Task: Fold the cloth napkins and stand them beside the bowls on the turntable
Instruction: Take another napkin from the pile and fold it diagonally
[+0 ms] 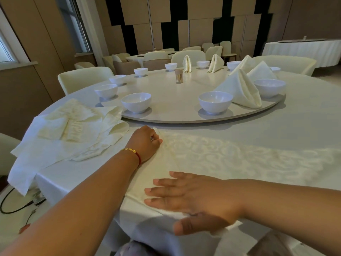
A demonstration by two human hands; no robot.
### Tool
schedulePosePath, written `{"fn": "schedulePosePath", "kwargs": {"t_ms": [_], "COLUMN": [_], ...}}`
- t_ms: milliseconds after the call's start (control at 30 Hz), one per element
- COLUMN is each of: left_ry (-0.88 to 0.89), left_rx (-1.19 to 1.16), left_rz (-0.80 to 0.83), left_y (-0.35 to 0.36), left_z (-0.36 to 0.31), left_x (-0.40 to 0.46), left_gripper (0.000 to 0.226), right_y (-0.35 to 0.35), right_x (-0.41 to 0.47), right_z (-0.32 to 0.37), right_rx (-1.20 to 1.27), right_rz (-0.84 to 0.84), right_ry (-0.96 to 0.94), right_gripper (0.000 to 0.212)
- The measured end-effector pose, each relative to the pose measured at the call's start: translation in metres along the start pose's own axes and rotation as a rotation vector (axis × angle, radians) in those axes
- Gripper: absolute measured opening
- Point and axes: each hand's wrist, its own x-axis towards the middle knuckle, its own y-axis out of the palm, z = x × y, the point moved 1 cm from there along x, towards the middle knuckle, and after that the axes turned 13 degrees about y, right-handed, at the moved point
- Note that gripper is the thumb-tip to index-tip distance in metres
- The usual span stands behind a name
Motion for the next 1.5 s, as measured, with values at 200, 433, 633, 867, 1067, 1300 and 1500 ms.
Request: {"fn": "schedulePosePath", "kwargs": {"t_ms": [200,433,633,867,1067,1300,1500], "left_ry": [0.025,0.004,-0.002,-0.011,-0.012,-0.007,-0.008], "left_rx": [0.188,0.235,0.217,0.218,0.227,0.231,0.211], "left_rz": [0.208,0.291,0.290,0.311,0.293,0.297,0.297], "left_y": [0.002,0.000,0.000,-0.002,-0.002,-0.001,-0.002], "left_z": [0.001,-0.007,-0.006,-0.006,-0.007,-0.006,-0.006], "left_x": [-0.014,-0.019,-0.020,-0.022,-0.023,-0.023,-0.021], "left_gripper": [0.058,0.079,0.082,0.110,0.114,0.109,0.117], "right_y": [0.007,-0.034,-0.045,-0.050,-0.058,-0.049,-0.039], "right_x": [-0.017,-0.018,-0.019,-0.014,-0.041,-0.101,-0.152], "right_z": [-0.002,-0.068,-0.143,-0.144,-0.151,-0.173,-0.186], "right_rx": [0.178,0.557,0.311,0.267,0.251,0.368,0.410], "right_rz": [-0.035,-0.380,-0.377,-0.112,-0.027,-0.017,0.003], "right_ry": [-0.005,0.460,0.997,1.103,1.103,1.146,1.198], "right_gripper": [0.084,0.022,0.043,0.061,0.042,0.037,0.035]}}
